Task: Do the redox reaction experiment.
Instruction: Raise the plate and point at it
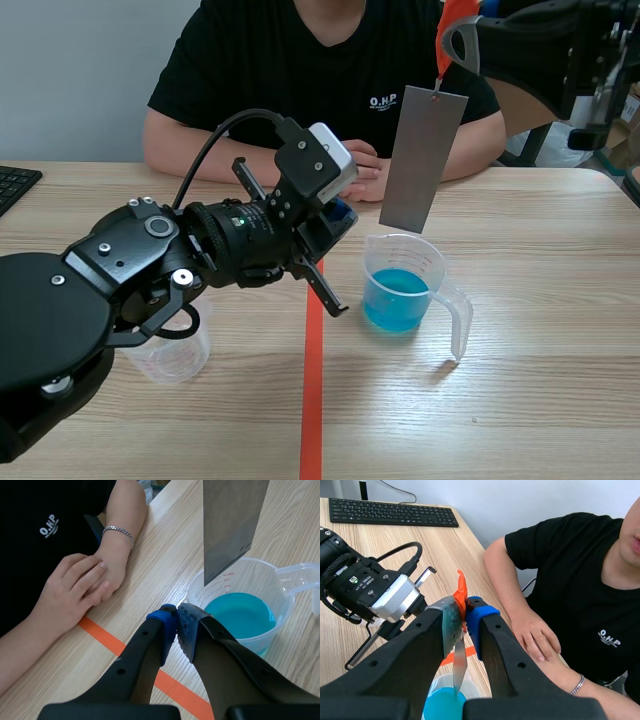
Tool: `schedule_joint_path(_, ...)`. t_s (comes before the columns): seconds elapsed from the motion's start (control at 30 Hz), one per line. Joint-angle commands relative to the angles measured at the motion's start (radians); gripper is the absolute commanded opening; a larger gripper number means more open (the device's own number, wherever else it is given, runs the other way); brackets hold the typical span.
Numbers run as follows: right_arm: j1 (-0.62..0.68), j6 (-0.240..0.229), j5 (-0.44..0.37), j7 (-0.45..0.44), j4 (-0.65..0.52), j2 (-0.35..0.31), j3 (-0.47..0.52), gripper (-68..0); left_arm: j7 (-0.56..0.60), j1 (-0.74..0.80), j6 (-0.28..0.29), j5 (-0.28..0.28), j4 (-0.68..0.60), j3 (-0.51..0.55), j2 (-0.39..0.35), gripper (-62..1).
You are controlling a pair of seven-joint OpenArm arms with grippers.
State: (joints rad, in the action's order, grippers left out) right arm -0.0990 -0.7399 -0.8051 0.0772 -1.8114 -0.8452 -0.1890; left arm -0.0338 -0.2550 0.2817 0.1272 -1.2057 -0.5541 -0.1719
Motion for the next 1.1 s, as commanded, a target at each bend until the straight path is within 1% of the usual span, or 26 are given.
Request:
schedule_joint_path(0.0,-0.012,-0.006,-0.018,-0.015,-0.011,-0.013,0.027,-65.8,0.014,-0.011,-0.002,-0.007,-0.014,0.001,0.005,-56.3)
schedule_joint_path(0.23,-0.012,-0.006,-0.018,-0.015,-0.011,-0.013,0.027,-65.8,0.01,-0.011,0.003,-0.01,-0.014,0.001,0.005,-56.3)
schedule_joint_path(0.37,-0.012,-0.006,-0.018,-0.015,-0.011,-0.013,0.027,-65.8,0.008,-0.011,0.029,-0.011,-0.014,0.0,0.005,-56.3)
schedule_joint_path(1.07,-0.012,-0.006,-0.018,-0.015,-0.011,-0.013,0.027,-65.8,0.007,-0.011,0.029,-0.018,-0.014,0.0,0.005,-56.3)
